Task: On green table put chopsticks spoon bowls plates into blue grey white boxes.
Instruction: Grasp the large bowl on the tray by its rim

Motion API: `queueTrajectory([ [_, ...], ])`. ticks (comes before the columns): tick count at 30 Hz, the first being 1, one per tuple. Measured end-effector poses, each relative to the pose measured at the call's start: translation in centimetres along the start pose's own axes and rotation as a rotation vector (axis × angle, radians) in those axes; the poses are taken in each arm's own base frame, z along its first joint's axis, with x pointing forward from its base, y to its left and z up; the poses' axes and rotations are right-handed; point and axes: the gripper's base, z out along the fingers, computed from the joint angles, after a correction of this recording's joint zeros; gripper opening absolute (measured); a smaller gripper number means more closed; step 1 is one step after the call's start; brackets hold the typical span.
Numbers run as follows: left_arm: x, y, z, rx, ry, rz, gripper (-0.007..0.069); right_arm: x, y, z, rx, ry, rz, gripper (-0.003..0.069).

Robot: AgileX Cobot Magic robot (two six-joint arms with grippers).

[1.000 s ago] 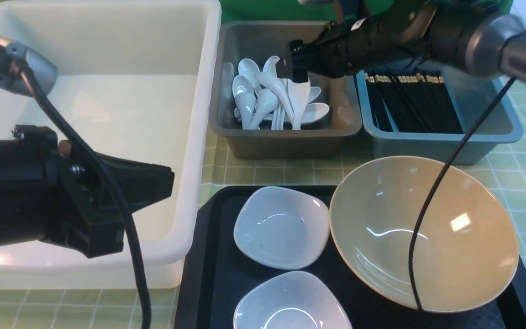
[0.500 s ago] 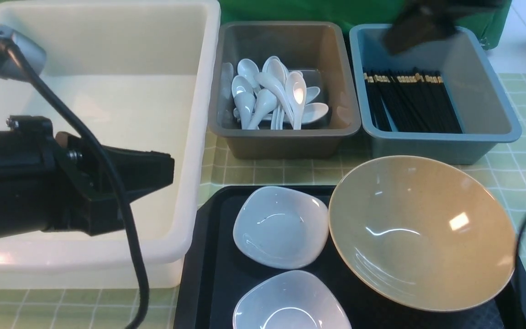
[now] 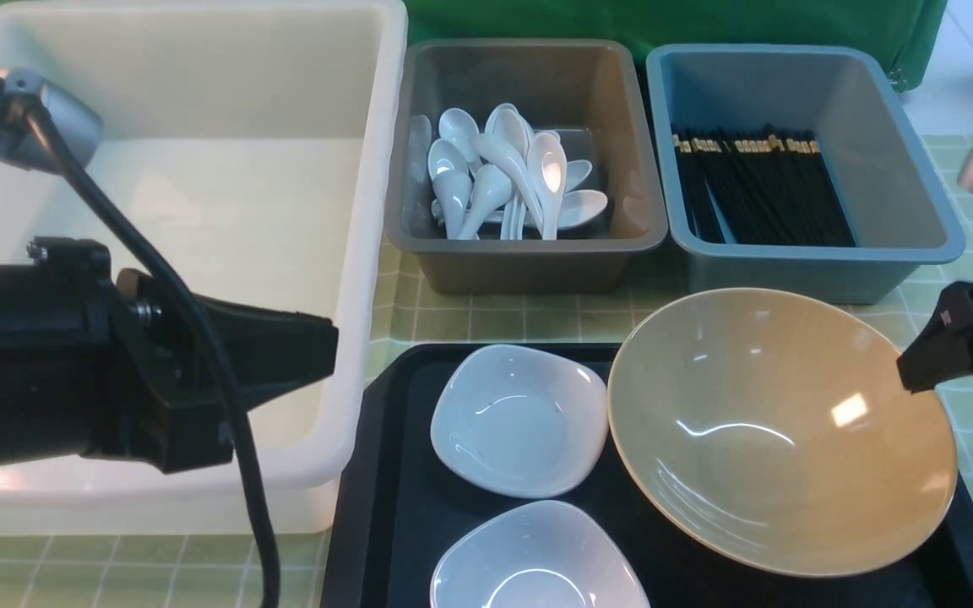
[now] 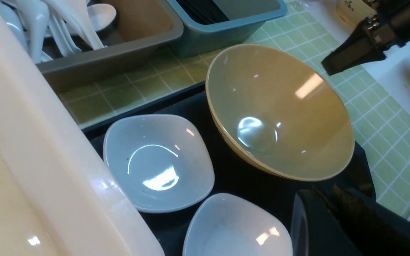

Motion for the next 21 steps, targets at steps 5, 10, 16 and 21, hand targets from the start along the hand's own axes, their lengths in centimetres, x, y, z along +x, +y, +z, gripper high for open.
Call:
queueTrajectory([
  [5,0.0,0.0,0.0,0.001,0.001,0.002,0.0039,-0.6,-1.8,1.8,-0.034,0.004,0.029,0.0574],
  [10,0.0,0.0,0.0,0.003,0.004,0.005,0.0039,-0.8,-2.5,4.1,-0.088,0.055,0.026,0.0547],
  [16,0.0,0.0,0.0,0.003,0.004,0.002,0.0039,-0.9,-2.6,5.5,-0.156,0.086,0.007,0.0307],
  [21,0.1,0.0,0.0,0.004,0.007,0.002,0.0039,-0.8,-2.6,5.7,-0.165,0.102,-0.001,0.0059],
])
